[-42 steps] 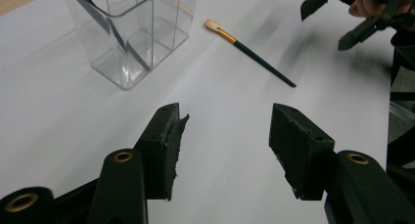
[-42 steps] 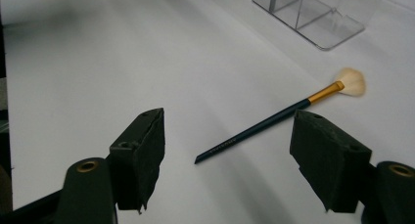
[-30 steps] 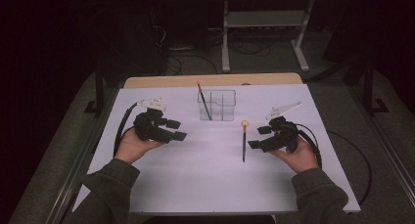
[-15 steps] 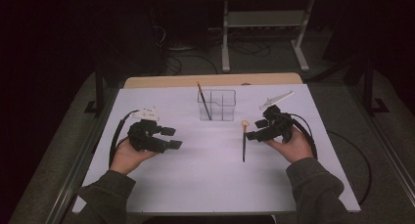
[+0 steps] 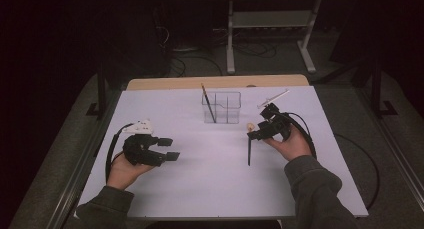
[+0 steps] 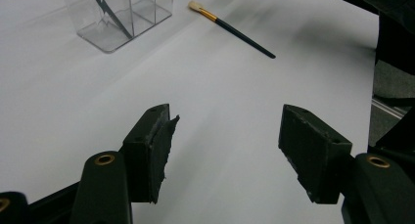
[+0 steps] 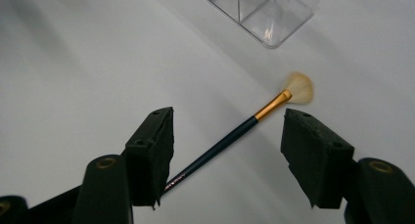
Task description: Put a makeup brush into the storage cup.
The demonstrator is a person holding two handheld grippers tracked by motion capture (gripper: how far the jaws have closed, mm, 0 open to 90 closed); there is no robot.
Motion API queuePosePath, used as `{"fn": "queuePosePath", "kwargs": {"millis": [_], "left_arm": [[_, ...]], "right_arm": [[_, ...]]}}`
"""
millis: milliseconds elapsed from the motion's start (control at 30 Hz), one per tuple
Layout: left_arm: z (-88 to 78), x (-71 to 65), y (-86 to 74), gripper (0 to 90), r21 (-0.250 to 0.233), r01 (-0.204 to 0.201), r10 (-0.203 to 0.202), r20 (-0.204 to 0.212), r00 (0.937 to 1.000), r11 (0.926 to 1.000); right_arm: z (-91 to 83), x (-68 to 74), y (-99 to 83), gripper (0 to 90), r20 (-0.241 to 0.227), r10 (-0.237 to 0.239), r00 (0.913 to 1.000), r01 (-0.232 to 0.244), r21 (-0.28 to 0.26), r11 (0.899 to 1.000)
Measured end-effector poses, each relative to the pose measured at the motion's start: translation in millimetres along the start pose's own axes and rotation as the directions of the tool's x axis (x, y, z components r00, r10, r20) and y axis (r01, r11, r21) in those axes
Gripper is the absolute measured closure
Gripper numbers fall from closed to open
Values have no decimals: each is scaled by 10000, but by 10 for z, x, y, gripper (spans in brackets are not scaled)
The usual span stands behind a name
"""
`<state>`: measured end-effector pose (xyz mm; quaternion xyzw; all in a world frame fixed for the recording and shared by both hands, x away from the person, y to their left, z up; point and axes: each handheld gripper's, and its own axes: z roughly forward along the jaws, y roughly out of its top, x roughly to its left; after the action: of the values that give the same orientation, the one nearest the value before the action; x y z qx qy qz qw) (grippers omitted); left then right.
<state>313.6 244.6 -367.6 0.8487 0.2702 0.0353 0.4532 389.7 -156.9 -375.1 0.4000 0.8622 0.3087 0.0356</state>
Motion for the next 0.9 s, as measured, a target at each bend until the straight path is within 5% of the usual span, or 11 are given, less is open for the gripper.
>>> {"fn": "queuePosePath", "kwargs": {"millis": [533, 900], "left_arm": [[48, -93, -217, 356, 348, -176, 189, -378, 9991, 9992], [36, -118, -218, 349, 408, -327, 348, -510, 9981, 9986]], "right_arm": [[197, 20, 18, 399, 376, 358, 9987, -372, 381, 9986], [323, 9, 23, 428, 558, 711, 9959, -742, 562, 9957]]}}
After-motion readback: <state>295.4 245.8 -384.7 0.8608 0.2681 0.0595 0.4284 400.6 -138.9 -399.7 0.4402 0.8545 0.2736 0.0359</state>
